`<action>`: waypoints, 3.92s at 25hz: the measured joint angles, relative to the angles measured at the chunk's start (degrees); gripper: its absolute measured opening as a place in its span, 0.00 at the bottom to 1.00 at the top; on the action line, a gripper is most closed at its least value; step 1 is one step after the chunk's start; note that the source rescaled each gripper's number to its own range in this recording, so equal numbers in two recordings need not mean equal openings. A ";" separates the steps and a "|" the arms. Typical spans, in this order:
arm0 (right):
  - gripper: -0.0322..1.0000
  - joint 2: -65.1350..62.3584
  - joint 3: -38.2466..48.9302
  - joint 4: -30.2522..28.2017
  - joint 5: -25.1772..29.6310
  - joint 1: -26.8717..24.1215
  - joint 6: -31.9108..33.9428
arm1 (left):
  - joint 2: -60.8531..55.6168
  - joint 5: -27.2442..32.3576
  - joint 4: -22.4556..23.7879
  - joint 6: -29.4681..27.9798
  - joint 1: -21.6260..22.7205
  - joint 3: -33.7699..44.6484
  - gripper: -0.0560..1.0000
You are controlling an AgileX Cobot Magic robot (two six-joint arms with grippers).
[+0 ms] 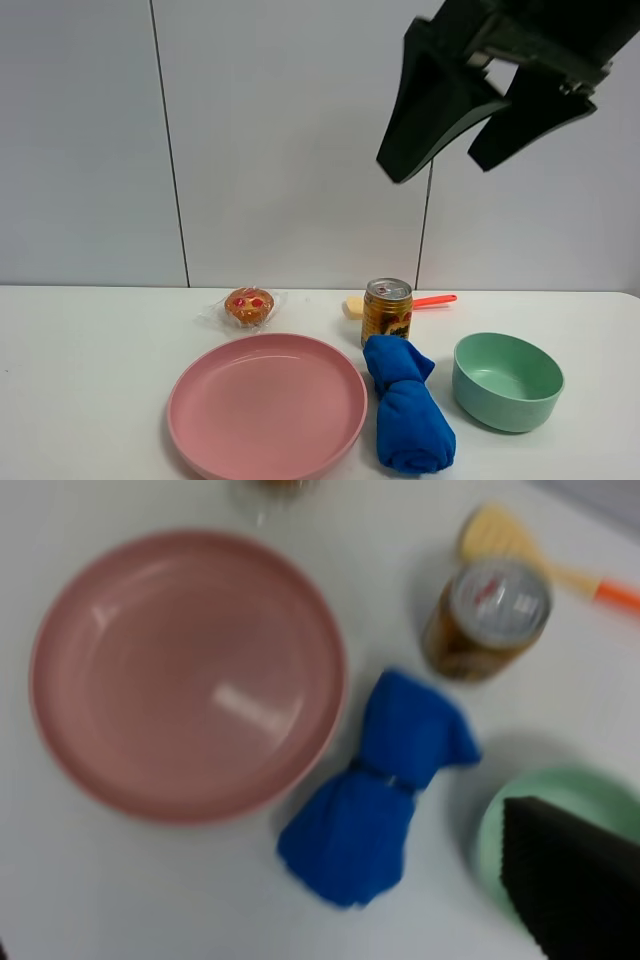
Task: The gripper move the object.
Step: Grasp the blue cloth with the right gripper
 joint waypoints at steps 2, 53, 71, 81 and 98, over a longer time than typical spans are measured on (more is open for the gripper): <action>1.00 2.56 0.00 -3.79 0.61 1.76 9.89 | 0.00 0.00 0.00 0.00 0.00 0.00 1.00; 0.92 36.34 -0.19 -18.77 -7.24 0.54 36.70 | 0.00 0.00 -0.22 0.05 0.00 0.00 1.00; 0.92 36.83 -0.19 -20.36 -6.62 -2.14 36.70 | 0.00 0.00 -0.28 0.05 0.00 0.00 1.00; 0.92 36.83 -0.19 -20.87 -6.94 -3.39 36.70 | 0.00 0.00 -0.28 0.05 0.00 0.00 1.00; 0.91 35.57 -0.19 -17.70 -9.87 -3.44 34.13 | 0.00 0.00 -0.35 0.05 0.00 0.00 1.00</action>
